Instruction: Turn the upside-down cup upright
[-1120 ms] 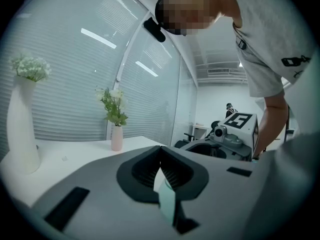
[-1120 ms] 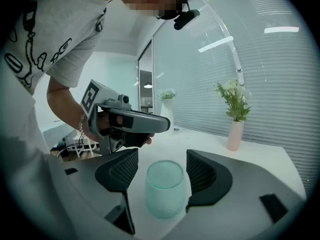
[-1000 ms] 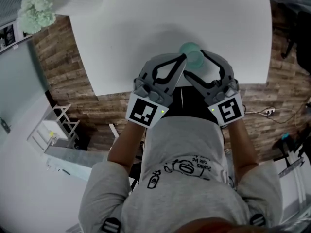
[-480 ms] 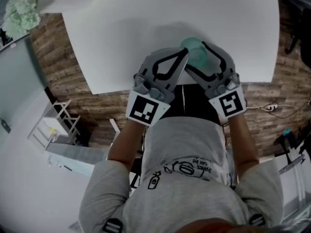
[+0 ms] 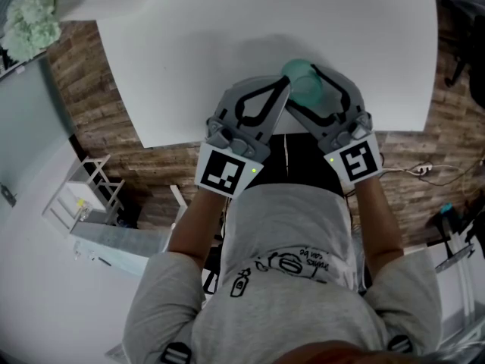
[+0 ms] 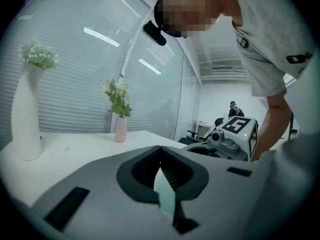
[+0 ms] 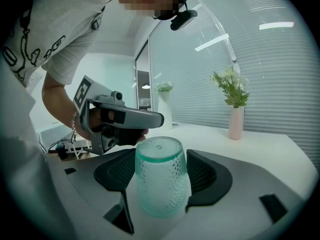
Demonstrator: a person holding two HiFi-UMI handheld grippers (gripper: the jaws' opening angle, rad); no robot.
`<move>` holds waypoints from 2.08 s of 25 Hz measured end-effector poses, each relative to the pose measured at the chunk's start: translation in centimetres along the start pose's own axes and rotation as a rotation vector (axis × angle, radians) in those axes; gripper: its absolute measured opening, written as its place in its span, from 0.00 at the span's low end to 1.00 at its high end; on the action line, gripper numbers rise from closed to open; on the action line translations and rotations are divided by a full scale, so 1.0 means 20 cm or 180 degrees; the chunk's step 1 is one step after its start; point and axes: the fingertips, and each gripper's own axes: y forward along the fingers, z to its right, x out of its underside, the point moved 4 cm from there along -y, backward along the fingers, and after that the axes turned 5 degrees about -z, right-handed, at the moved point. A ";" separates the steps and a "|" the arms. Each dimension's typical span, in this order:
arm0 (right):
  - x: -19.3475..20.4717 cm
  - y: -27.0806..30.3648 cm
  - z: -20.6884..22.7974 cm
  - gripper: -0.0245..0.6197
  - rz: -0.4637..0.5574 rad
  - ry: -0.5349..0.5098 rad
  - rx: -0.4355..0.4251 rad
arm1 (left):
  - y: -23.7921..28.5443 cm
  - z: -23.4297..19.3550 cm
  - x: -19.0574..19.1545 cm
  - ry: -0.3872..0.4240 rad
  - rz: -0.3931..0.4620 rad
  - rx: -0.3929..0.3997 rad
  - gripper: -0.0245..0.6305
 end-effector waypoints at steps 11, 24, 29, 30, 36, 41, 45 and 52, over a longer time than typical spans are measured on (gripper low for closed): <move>-0.10 -0.05 0.04 0.54 0.0068 0.0036 0.0011 | -0.02 -0.03 -0.09 0.0025 0.0042 -0.0073 0.04; -0.44 -0.16 0.10 0.54 0.0339 0.0056 0.0106 | -0.08 -0.05 -0.31 0.0103 0.0132 -0.0099 0.04; -0.58 -0.22 0.11 0.54 0.0403 -0.0011 0.0108 | -0.10 -0.05 -0.41 0.0139 0.0182 -0.0088 0.04; -0.60 -0.23 0.12 0.54 0.0427 -0.0015 0.0107 | -0.10 -0.04 -0.42 0.0133 0.0190 -0.0083 0.04; -0.72 -0.29 0.13 0.54 0.0518 -0.0069 0.0117 | -0.12 -0.03 -0.52 0.0196 0.0218 -0.0065 0.04; -0.82 -0.33 0.13 0.54 0.0560 -0.0093 0.0142 | -0.15 -0.02 -0.62 0.0329 0.0259 -0.0042 0.04; -0.89 -0.36 0.13 0.54 0.0619 -0.0126 0.0149 | -0.17 -0.01 -0.66 0.0333 0.0282 -0.0051 0.04; -1.03 -0.44 0.14 0.54 0.0704 -0.0182 0.0141 | -0.19 0.02 -0.78 0.0361 0.0385 -0.0023 0.04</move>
